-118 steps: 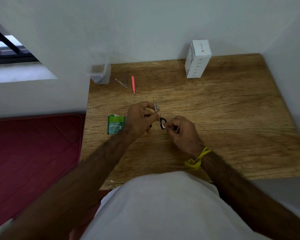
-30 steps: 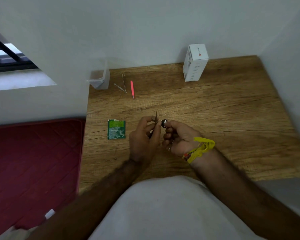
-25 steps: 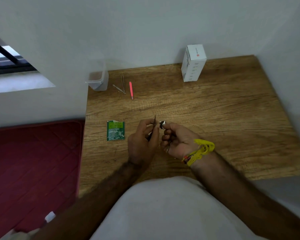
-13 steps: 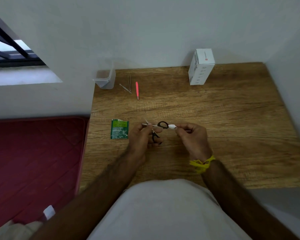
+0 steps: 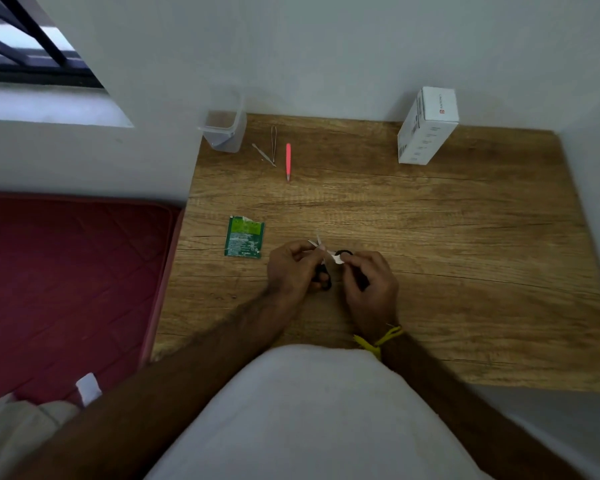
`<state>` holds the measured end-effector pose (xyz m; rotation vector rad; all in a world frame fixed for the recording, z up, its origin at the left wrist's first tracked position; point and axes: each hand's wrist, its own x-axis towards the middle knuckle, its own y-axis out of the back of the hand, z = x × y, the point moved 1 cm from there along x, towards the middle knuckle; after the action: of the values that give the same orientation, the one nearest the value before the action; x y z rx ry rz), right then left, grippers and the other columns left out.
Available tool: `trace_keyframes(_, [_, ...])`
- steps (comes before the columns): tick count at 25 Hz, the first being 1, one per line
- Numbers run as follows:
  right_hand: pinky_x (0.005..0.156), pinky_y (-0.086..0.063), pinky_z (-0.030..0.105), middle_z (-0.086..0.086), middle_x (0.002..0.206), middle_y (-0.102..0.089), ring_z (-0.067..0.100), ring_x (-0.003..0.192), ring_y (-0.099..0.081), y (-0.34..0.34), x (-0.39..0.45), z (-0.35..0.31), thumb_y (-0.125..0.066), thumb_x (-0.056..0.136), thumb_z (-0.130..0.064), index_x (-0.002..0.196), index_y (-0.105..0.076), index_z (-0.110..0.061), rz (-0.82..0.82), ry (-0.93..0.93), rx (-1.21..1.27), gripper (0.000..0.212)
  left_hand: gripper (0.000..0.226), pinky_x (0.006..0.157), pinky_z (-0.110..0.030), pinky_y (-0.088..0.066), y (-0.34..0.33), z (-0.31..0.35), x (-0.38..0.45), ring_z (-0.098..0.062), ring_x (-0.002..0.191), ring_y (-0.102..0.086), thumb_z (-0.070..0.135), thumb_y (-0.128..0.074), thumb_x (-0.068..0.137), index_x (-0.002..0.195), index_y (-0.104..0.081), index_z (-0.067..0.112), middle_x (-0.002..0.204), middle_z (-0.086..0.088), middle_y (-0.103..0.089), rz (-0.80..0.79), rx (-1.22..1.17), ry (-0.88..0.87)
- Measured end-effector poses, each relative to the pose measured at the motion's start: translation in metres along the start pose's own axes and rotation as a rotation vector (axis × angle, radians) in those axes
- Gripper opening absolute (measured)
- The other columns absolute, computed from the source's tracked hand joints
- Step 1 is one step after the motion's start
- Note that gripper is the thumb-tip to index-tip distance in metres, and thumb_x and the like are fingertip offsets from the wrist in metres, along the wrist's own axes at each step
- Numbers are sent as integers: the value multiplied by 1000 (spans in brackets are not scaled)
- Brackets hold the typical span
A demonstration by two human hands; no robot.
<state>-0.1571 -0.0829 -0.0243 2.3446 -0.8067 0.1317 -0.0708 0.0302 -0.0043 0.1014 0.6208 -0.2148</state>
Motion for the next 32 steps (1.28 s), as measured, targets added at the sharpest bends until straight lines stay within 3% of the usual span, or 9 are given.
trace_keyframes(6, [84, -48, 20, 8, 100, -66, 15, 93, -62, -12, 6, -1, -66, 86, 8, 103, -72, 1, 31, 42, 56, 20, 17, 60, -33, -58, 0, 0, -2, -21, 71, -74, 27, -65, 96, 98, -74, 13, 86, -7, -77, -60, -55, 106])
trace_keyframes(12, [79, -50, 39, 6, 99, -64, 21, 92, -59, -21, 10, 7, -58, 93, -11, 106, -71, -5, -112, 108, -111, 19, 22, 76, -38, -62, 4, -5, 0, -25, 85, -76, 21, -58, 99, 102, -74, 7, 92, -11, -77, -82, -64, 78])
trace_keyframes(23, [69, -49, 43, 6, 98, -59, 24, 85, -56, -7, 17, 14, -50, 95, -17, 106, -68, -10, -338, 288, -232, 23, 23, 68, -27, -61, 3, -5, -1, -18, 80, -75, 15, -55, 99, 106, -74, 3, 95, -13, -77, -64, -77, 103])
trace_keyframes(32, [71, -47, 38, 8, 98, -59, 23, 87, -56, 0, 20, 14, -52, 95, -15, 108, -69, -8, -363, 339, -212, 23, 21, 66, -26, -60, 3, -5, 0, -15, 76, -75, 15, -55, 100, 104, -74, 5, 87, -6, -78, -69, -57, 106])
